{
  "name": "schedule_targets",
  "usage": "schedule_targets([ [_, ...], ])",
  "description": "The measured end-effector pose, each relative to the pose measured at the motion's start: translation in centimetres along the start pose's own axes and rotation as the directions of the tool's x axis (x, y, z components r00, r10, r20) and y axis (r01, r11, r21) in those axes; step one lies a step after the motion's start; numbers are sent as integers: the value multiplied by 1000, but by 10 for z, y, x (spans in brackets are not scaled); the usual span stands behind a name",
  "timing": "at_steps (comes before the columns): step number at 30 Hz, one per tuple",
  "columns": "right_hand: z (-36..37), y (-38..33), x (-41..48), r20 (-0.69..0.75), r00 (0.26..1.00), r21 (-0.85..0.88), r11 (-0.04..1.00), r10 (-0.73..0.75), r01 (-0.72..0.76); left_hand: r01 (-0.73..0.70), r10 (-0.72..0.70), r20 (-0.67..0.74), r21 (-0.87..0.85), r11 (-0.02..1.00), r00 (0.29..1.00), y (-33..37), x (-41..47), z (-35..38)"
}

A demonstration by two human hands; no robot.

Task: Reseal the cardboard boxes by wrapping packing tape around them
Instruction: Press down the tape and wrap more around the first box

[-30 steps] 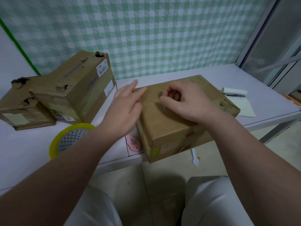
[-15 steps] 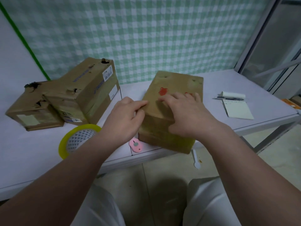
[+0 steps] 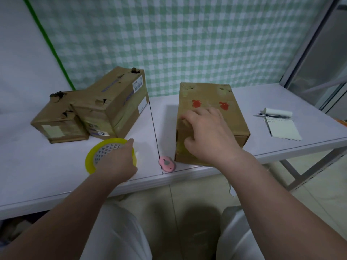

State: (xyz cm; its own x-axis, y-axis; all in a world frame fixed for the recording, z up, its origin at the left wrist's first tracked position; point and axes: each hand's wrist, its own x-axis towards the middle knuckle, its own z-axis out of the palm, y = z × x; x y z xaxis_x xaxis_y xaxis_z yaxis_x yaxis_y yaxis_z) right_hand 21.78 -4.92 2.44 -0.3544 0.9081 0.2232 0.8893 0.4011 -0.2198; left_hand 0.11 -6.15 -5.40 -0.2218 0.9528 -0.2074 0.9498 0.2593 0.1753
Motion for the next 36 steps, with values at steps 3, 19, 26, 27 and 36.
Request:
schedule_targets([
  [3,6,-5,-2,-134,990,73,995,-51,61,-43,32,-129,-83,996,991,-6,-3,-2],
  [19,3,-32,-38,411,912,847,365,15,-387,-73,247,-9,-965,250,969,37,-94,-61],
  [26,12,-22,-55,404,902,823,369,153,-431,-328,208,-256,-680,655,944,46,-80,-53],
  [27,12,-20,-57,394,904,820,381,168,-428,-354,221,-279,-654,669,934,49,-79,-53],
  [36,8,4,-73,382,912,823,394,148,-409,-432,308,-309,-537,724,900,86,-71,-51],
])
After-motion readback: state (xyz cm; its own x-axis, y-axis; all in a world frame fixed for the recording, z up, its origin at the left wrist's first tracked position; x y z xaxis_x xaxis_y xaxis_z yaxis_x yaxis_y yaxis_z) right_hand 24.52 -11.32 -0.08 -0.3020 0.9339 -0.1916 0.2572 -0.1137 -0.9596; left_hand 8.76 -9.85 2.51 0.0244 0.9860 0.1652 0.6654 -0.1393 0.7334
